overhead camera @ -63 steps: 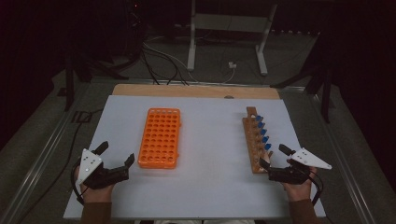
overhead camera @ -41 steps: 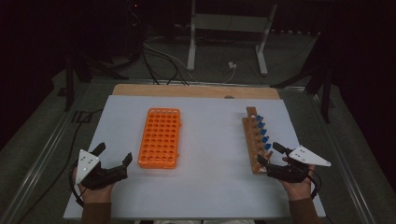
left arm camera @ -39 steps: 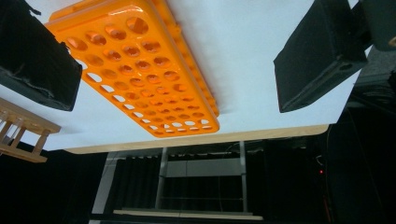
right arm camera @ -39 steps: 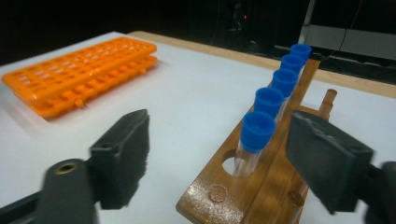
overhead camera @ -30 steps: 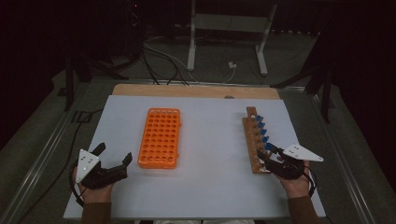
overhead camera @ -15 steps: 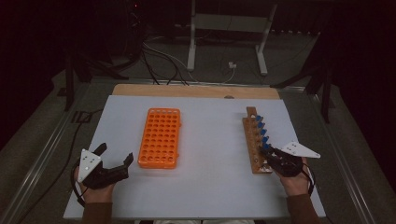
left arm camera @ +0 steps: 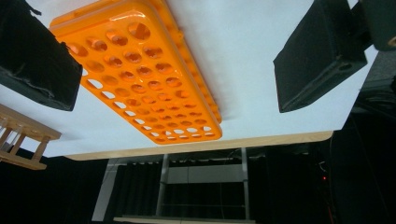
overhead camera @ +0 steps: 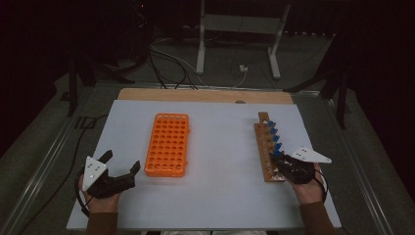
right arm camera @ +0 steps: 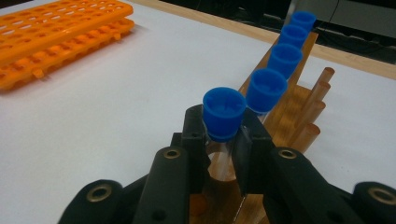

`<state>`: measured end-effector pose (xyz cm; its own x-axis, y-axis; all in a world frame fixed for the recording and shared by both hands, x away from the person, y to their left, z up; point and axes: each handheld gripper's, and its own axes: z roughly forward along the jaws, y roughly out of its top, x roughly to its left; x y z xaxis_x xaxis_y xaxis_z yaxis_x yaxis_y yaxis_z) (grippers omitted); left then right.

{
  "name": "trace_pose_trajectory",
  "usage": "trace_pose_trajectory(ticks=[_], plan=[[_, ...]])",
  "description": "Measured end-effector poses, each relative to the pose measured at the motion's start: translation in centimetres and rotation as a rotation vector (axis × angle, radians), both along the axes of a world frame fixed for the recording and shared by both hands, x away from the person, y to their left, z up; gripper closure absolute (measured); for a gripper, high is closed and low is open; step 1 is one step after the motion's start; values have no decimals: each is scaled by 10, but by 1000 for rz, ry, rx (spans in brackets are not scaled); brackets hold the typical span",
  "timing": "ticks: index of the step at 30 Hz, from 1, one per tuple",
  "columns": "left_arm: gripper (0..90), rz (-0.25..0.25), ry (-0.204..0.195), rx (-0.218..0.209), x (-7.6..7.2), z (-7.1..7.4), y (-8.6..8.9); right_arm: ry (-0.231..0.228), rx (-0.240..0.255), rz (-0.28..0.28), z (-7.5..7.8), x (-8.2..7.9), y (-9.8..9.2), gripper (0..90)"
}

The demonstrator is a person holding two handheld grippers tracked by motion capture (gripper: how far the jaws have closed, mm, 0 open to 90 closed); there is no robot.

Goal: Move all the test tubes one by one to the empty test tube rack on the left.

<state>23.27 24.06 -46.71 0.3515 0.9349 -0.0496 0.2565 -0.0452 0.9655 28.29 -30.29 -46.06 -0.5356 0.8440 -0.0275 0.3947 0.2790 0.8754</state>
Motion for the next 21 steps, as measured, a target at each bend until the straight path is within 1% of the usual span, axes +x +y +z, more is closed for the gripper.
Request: trace_pose_trajectory(ticks=[2,3,4,8,13,15,17,20,21], plan=[[20,-2,3,0,0,0,0,-7,4,4,4,-1,-1,764],[19,-4,6,3,0,0,0,-12,13,6,9,-2,-2,763],[19,-5,8,1,1,-1,0,-12,13,6,9,-2,-2,763],[19,-15,18,6,2,-1,-1,-19,37,13,18,-3,-5,764],[19,-27,28,9,3,-1,-3,-30,36,28,30,-4,-7,764],[19,-29,37,-2,5,-1,-3,-39,39,38,37,-4,-8,764],[19,-35,48,-10,7,0,-3,-41,39,41,39,-3,-8,764],[19,-35,54,-13,8,4,-5,-43,35,48,45,-2,-8,764],[19,-35,56,-21,9,5,-5,-42,37,51,46,-1,-7,764]])
